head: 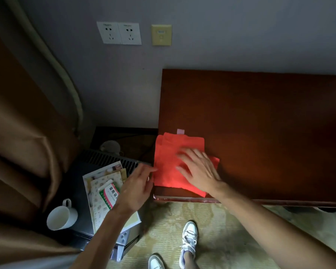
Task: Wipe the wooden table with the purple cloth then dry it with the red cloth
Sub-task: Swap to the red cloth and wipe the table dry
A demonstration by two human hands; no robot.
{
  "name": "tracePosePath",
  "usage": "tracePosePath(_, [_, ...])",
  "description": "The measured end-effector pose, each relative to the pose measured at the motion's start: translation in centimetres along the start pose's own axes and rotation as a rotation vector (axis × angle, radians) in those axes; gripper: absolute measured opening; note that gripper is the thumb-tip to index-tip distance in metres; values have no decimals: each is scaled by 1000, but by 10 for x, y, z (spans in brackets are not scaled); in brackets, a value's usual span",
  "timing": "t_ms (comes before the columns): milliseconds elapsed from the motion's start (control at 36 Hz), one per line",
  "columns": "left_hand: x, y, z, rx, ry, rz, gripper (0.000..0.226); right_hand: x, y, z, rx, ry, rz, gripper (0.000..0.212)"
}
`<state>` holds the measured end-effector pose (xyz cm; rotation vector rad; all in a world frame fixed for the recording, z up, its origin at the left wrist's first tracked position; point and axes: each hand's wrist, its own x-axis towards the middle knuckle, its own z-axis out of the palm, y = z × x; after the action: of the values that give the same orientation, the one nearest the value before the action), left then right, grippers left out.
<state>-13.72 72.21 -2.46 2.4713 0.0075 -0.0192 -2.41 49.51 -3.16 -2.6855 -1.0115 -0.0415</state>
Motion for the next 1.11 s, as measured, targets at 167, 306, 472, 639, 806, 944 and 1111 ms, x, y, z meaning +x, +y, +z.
tracePosePath(167, [4, -19, 12, -188, 100, -180, 25, 15, -18, 42, -89, -85, -3, 68])
tracePosePath(306, [5, -17, 21, -197, 121, -203, 24, -29, -25, 36, -91, -102, -99, 72])
tracePosePath(472, [7, -19, 21, -180, 96, -193, 22, -19, 4, 32, -57, -188, -301, 72])
tracePosePath(639, [49, -19, 25, -230, 291, -286, 27, 58, 56, 27, -97, -221, -357, 66])
tracePosePath(806, [97, -9, 55, -81, 359, -190, 27, 188, 121, 24, -73, -237, -394, 67])
tracePosePath(944, [148, 6, 69, 184, 302, -29, 36, 284, 171, 25, -91, -211, -450, 67])
tracePosePath(1111, [168, 12, 86, 288, 171, 10, 49, 356, 207, 15, -116, -206, -330, 70])
